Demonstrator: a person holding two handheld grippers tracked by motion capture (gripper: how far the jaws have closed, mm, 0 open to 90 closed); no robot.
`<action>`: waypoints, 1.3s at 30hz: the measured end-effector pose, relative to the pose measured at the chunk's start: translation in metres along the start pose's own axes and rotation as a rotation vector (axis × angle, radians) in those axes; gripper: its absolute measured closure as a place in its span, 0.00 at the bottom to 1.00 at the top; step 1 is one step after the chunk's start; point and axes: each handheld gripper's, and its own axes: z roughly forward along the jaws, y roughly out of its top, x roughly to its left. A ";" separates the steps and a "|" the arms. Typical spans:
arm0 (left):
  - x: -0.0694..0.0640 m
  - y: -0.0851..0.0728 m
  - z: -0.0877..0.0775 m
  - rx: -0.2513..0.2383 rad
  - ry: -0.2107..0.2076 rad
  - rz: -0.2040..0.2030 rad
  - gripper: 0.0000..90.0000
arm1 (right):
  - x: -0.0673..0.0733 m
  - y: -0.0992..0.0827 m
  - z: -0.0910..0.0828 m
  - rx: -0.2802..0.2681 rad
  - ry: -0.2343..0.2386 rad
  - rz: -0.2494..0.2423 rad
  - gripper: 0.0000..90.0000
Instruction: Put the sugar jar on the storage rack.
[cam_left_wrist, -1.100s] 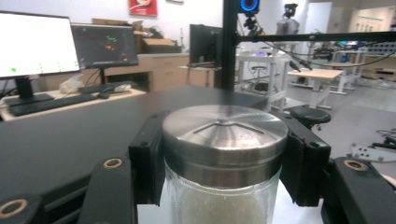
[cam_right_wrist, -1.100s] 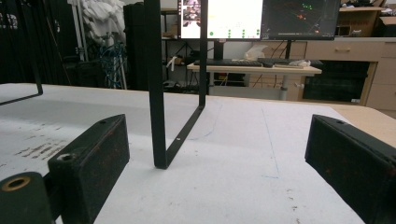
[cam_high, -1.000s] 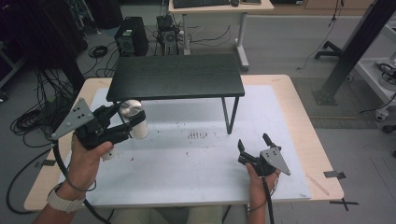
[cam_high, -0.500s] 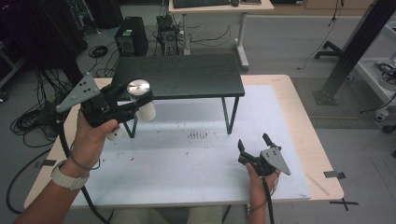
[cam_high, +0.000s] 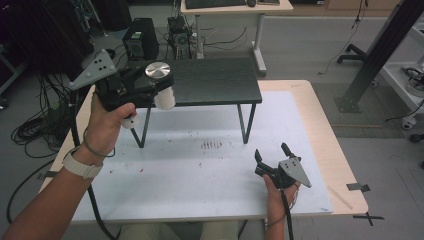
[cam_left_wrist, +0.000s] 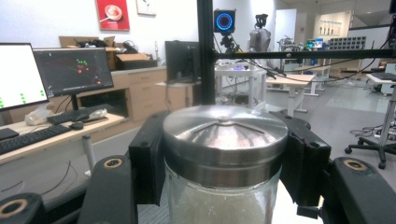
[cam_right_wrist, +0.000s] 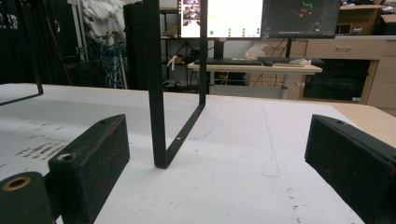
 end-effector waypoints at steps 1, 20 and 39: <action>0.001 0.000 0.002 0.001 0.001 -0.001 0.47 | 0.000 0.000 0.000 0.000 0.000 0.000 0.07; 0.024 0.006 0.034 0.019 0.027 -0.002 0.47 | 0.000 0.000 0.000 0.000 0.001 0.002 0.07; 0.050 0.002 0.079 0.018 0.051 0.009 0.47 | 0.000 0.000 0.000 0.002 0.000 0.001 0.07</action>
